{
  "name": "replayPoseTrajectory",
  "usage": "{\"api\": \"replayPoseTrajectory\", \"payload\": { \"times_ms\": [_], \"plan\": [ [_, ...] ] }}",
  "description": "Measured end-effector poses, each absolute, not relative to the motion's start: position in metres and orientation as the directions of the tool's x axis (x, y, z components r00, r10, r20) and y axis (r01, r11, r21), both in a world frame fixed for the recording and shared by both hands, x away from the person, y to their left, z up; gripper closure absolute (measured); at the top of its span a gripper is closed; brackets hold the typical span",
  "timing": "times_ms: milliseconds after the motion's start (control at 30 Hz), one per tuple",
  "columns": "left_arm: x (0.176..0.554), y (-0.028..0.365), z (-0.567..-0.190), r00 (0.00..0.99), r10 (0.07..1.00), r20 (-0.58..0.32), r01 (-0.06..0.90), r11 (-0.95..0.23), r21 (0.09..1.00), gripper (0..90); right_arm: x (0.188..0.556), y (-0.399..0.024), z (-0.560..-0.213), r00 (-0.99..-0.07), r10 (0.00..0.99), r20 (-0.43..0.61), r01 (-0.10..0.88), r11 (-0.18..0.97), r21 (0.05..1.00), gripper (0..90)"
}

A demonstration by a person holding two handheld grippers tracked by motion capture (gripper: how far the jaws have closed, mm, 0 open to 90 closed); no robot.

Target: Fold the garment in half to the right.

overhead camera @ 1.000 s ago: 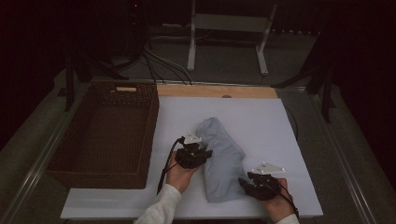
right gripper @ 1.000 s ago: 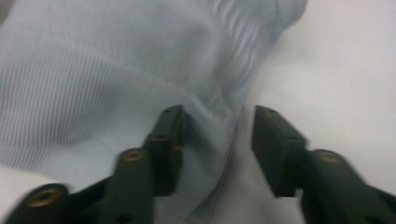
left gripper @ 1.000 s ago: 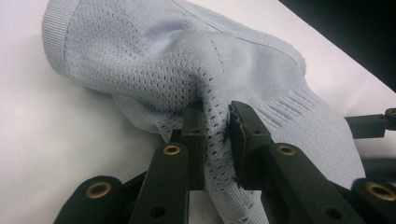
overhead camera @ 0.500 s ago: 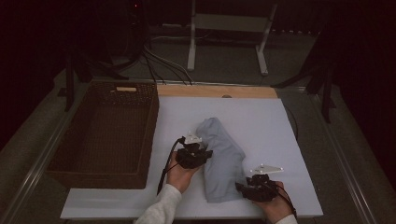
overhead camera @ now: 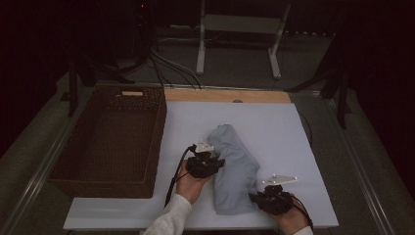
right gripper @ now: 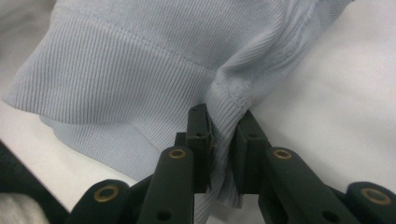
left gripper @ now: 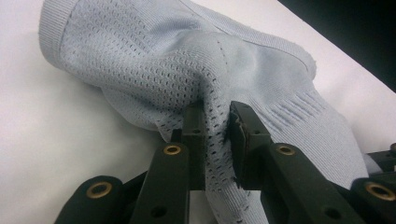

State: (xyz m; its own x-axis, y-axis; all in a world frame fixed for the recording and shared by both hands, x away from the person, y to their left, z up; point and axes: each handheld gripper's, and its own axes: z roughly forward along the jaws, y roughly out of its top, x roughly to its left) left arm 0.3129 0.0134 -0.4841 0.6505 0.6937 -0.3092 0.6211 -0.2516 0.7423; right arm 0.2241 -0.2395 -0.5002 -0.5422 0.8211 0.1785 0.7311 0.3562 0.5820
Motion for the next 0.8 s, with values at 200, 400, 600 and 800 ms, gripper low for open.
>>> {"api": "replayPoseTrajectory", "payload": {
  "times_ms": [200,400,600,800],
  "plan": [
    [0.310,0.011,-0.487,0.663,0.679,-0.316,0.622,-0.263,0.738,74.9,0.215,-0.248,-0.497,-0.540,0.823,0.176,0.728,0.352,0.588,79.8],
    [0.316,0.019,-0.483,0.640,0.680,-0.358,0.630,-0.198,0.751,54.7,0.210,-0.254,-0.495,-0.536,0.826,0.171,0.726,0.348,0.593,79.9],
    [0.323,0.026,-0.484,0.613,0.703,-0.361,0.640,-0.173,0.748,47.7,0.204,-0.260,-0.495,-0.534,0.830,0.159,0.723,0.351,0.595,79.9],
    [0.330,0.030,-0.487,0.586,0.722,-0.368,0.651,-0.149,0.744,43.3,0.202,-0.265,-0.495,-0.529,0.833,0.162,0.725,0.344,0.597,79.8]
  ]
}}
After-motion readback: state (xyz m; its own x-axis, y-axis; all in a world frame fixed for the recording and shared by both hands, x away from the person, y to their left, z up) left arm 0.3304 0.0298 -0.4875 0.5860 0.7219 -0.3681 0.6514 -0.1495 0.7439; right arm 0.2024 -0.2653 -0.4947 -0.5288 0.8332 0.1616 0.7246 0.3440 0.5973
